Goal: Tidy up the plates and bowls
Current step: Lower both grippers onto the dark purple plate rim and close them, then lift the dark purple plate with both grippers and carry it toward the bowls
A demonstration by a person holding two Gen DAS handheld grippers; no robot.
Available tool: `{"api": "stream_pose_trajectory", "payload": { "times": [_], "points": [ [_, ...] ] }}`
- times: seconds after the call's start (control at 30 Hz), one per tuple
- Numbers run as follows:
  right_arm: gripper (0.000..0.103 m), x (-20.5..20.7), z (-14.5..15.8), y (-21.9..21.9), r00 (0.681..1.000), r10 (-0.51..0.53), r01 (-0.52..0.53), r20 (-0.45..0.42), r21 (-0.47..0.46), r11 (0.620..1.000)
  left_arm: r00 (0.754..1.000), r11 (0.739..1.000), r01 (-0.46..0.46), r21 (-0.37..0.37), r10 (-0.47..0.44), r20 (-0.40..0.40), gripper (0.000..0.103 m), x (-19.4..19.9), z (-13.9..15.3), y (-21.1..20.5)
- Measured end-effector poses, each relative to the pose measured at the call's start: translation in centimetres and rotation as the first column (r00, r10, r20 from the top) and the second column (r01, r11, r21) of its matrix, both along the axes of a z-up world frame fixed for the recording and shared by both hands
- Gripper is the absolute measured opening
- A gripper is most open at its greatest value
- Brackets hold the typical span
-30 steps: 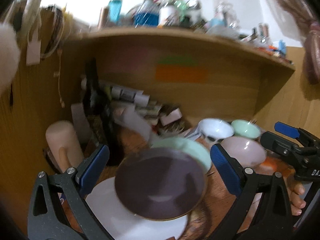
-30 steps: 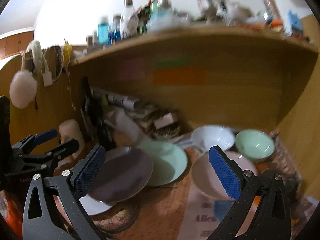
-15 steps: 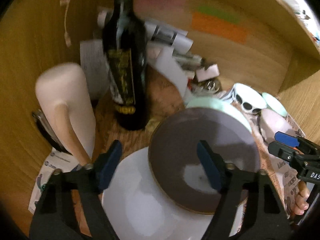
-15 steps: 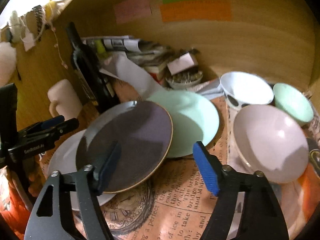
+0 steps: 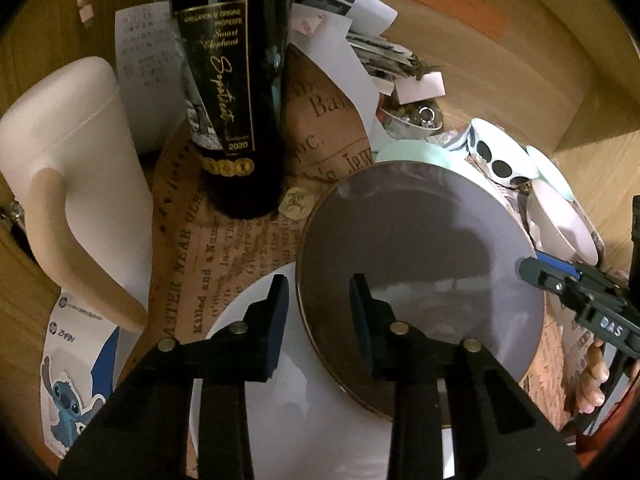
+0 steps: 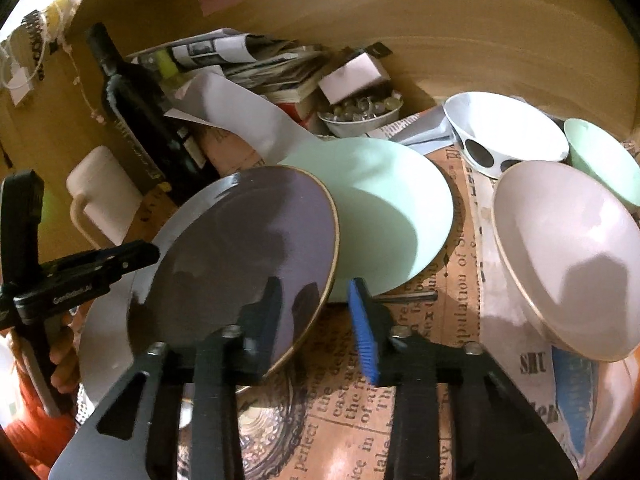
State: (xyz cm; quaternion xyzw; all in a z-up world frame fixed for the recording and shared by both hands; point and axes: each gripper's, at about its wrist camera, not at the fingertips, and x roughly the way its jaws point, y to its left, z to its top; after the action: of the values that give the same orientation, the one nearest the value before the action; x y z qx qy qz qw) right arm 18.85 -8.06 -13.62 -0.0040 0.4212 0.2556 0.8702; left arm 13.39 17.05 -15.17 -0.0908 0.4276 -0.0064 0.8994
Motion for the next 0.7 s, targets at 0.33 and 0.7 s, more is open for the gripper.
{"api": "stream_pose_trajectory", "payload": {
  "times": [0.33, 0.7],
  "points": [
    [0.018, 1.2, -0.5, 0.7, 0.999, 0.007, -0.007, -0.032, 0.026, 1.0, 0.999, 1.0, 0.008, -0.025, -0.009, -0.035, 0.024, 0.7, -0.8, 0.2],
    [0.019, 1.2, -0.5, 0.7, 0.999, 0.006, -0.005, -0.036, 0.03, 1.0, 1.0, 0.999, -0.023, 0.024, 0.023, -0.007, 0.024, 0.3, -0.6, -0.8]
  ]
}}
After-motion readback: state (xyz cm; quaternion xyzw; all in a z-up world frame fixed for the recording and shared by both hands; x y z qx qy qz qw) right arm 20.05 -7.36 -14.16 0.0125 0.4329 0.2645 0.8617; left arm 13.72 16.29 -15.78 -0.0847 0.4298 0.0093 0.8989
